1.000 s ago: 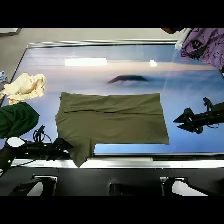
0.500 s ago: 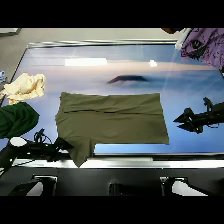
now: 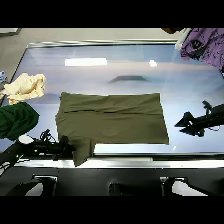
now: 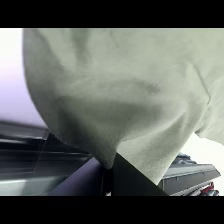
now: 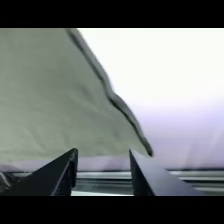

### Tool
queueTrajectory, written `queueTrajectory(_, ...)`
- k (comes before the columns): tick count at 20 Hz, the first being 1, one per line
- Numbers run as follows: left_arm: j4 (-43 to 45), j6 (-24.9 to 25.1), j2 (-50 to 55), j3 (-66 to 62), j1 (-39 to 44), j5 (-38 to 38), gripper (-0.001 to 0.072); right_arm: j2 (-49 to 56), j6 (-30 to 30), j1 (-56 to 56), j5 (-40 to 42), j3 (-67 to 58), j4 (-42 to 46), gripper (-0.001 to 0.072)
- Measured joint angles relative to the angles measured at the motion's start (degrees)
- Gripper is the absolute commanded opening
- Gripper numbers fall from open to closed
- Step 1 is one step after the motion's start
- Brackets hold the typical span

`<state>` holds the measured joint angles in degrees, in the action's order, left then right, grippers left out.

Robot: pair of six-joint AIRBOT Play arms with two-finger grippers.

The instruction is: Fold the clothes and pants, and hang the long-sleeved shirts on hangers.

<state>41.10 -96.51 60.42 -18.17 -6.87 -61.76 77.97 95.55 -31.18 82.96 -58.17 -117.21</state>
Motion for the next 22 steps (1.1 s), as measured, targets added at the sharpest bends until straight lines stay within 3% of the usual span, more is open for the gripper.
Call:
queueTrajectory(3,-0.33,0.81,0.13,-0.02,0.04,-0.04,0.0015,0.0,0.46,0.0,-0.81,4.09,1.36,0.0478)
queueTrajectory(17,-0.61,3.32,0.22,-1.36,0.04,-0.37,0.0016,-0.04,4.96,-0.04,-8.9,17.9,-4.63,0.0468)
queueTrajectory(18,-0.61,3.34,0.22,-1.36,0.04,-0.35,0.0015,-0.07,5.51,-0.04,-9.79,18.82,-5.66,0.0372)
queueTrajectory(20,-0.61,3.48,0.22,-1.38,0.04,-0.35,0.0015,0.02,6.6,-0.02,-12.33,20.33,-7.19,0.0079)
queueTrajectory(21,-0.61,3.54,0.22,-1.49,0.04,-0.35,0.0015,0.04,7.32,-0.02,-13.73,20.79,-8.02,0.0025)
queueTrajectory(22,-0.59,3.78,0.22,-1.79,0.04,-0.46,0.0014,-0.02,7.76,-0.02,-14.16,21.07,-9.03,0.0025)
